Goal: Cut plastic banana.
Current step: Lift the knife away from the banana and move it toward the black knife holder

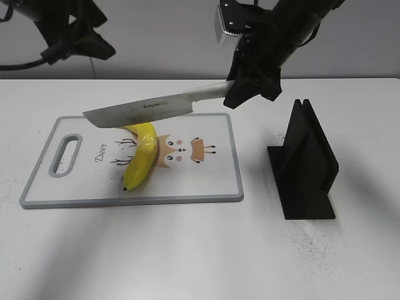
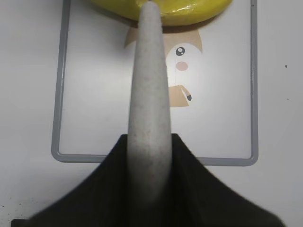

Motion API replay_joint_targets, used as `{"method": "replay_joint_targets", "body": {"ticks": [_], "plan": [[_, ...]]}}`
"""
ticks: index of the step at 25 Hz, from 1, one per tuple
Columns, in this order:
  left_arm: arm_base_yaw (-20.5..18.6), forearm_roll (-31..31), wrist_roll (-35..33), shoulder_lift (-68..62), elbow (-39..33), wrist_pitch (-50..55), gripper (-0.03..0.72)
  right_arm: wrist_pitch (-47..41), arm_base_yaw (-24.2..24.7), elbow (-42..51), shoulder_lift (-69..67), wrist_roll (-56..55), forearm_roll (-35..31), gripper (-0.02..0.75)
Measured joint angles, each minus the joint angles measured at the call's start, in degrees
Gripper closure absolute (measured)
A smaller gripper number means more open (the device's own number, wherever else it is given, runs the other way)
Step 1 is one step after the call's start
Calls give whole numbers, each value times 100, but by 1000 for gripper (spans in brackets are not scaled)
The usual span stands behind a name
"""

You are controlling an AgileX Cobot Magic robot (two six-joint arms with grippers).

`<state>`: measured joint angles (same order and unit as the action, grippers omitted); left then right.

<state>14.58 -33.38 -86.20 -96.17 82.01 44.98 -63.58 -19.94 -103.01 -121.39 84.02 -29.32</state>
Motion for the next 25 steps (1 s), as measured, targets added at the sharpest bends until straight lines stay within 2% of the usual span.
{"method": "replay_joint_targets", "body": {"ticks": [3, 7, 11, 13, 17, 21, 25], "plan": [[0, -11, 412, 246, 67, -28, 41, -74, 0, 0, 79, -325, 0, 575], [0, 310, 1595, 503, 85, -134, 47, -356, 0, -151, 256, -938, 0, 575], [0, 1405, 3650, 738, 85, -60, 57, -527, 0, -405, 445, -1942, 66, 575], [0, 1957, 4367, 816, 96, 168, 63, -563, 0, -498, 544, -2540, 191, 575], [0, 2856, 5404, 948, 96, 710, 75, -592, 0, -600, 705, -3767, 644, 575], [0, 3677, 6807, 1105, 102, 1307, 88, -614, 0, -600, 919, -5043, 1053, 575], [0, 3903, 7460, 1151, 102, 2181, 93, -629, 0, -591, 1151, -6216, 1311, 575]]}}
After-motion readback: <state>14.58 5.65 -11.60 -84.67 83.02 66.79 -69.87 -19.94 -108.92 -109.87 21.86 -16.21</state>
